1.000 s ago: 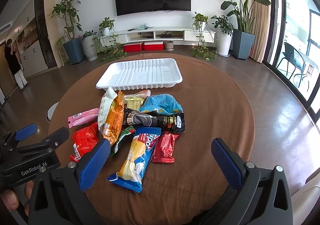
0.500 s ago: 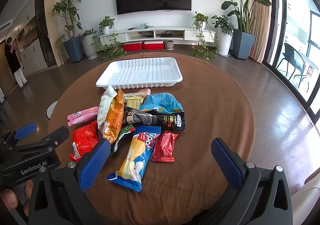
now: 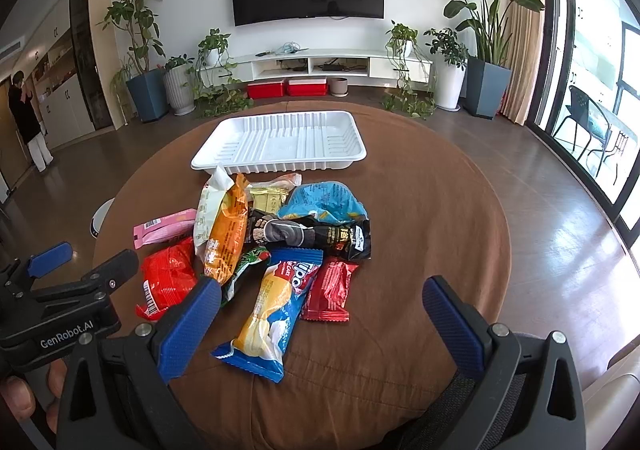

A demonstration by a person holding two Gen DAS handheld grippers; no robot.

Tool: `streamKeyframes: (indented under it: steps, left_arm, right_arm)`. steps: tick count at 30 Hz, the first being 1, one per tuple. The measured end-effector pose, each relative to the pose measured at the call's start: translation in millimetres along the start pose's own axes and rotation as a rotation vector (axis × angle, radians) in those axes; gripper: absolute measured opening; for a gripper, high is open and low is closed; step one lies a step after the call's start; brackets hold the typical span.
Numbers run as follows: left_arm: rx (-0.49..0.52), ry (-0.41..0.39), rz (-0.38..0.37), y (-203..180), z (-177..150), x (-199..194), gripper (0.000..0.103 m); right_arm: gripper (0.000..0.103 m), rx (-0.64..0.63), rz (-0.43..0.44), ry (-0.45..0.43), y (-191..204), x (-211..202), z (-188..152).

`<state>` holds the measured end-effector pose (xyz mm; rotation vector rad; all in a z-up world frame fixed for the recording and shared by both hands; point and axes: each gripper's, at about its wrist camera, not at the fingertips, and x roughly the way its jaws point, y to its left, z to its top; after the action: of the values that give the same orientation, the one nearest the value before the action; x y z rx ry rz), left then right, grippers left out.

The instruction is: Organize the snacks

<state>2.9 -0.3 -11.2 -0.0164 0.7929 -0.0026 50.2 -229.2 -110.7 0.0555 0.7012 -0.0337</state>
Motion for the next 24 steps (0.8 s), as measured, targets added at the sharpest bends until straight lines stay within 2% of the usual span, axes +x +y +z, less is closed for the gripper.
streamKeyframes:
  steps: [24]
  left_arm:
    - [-0.001,0.012,0.004,-2.3,-7.2,6.4,0.103]
  right_arm:
    - [0.103,-0.019,-0.011,0.026,1.1,12.6,-10.8]
